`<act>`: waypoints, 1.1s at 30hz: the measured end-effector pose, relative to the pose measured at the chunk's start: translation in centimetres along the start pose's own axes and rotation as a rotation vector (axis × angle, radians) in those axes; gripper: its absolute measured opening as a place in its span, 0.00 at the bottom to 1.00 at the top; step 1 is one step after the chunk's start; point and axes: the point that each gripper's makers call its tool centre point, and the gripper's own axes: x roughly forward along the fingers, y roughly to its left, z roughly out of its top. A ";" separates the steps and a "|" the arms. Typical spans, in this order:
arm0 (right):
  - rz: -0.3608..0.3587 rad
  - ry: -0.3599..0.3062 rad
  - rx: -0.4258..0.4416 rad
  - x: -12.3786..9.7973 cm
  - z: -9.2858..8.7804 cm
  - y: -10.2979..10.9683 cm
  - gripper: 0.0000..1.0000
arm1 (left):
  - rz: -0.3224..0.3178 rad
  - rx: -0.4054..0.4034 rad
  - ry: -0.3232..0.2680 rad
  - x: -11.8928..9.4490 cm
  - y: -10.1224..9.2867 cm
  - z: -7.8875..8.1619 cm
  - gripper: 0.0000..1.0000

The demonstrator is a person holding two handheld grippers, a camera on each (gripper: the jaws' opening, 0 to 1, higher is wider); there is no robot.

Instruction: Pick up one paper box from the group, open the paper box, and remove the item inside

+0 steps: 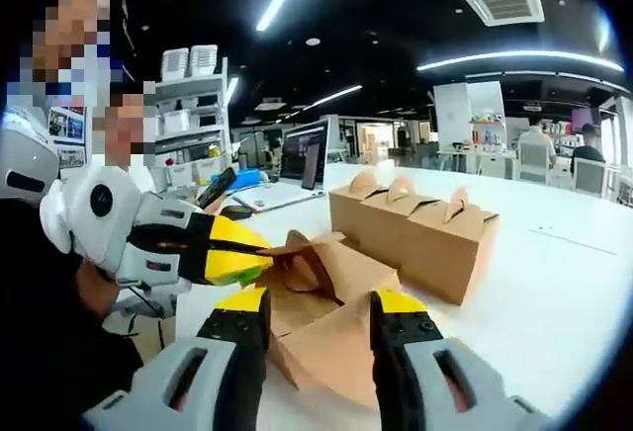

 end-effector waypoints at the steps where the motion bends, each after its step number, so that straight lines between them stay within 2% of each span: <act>1: 0.000 0.003 -0.001 0.0 0.0 0.0 0.41 | -0.014 -0.039 -0.003 0.0 -0.1 0.0 0.05; 3: 0.001 0.007 -0.004 0.0 0.0 0.0 0.41 | -0.041 -0.101 -0.014 0.1 -0.2 -0.1 0.05; 8: 0.007 -0.002 0.008 0.0 0.0 0.0 0.41 | -0.019 -0.229 -0.063 -0.3 1.0 0.1 0.05; 10: 0.011 -0.006 0.019 0.1 -0.1 -0.1 0.41 | -0.048 -0.339 -0.083 -0.4 0.9 0.0 0.05; 15: 0.014 0.000 0.033 0.1 -0.2 -0.2 0.41 | -0.053 -0.489 -0.120 -0.6 1.8 0.1 0.05; 17: 0.013 0.002 0.031 0.1 -0.2 -0.3 0.41 | -0.076 -0.606 -0.145 -0.6 1.9 0.0 0.05; 20: 0.011 0.002 0.029 0.1 -0.3 -0.4 0.41 | -0.058 -0.739 -0.192 -1.0 2.8 -0.3 0.05; 22: 0.010 0.004 0.027 0.1 -0.3 -0.5 0.41 | -0.046 -0.799 -0.207 -1.3 3.2 -0.4 0.04; 25: 0.009 0.011 0.021 0.1 -0.3 -0.6 0.41 | -0.037 -0.827 -0.216 -1.4 3.3 -0.6 0.04; 29: -0.004 0.026 -0.009 0.1 -0.2 -0.7 0.41 | -0.041 -0.921 -0.233 -1.3 3.6 -0.7 0.04; 33: -0.011 0.033 -0.040 0.2 -0.1 -0.7 0.41 | -0.048 -1.047 -0.254 -1.4 4.1 -1.1 0.04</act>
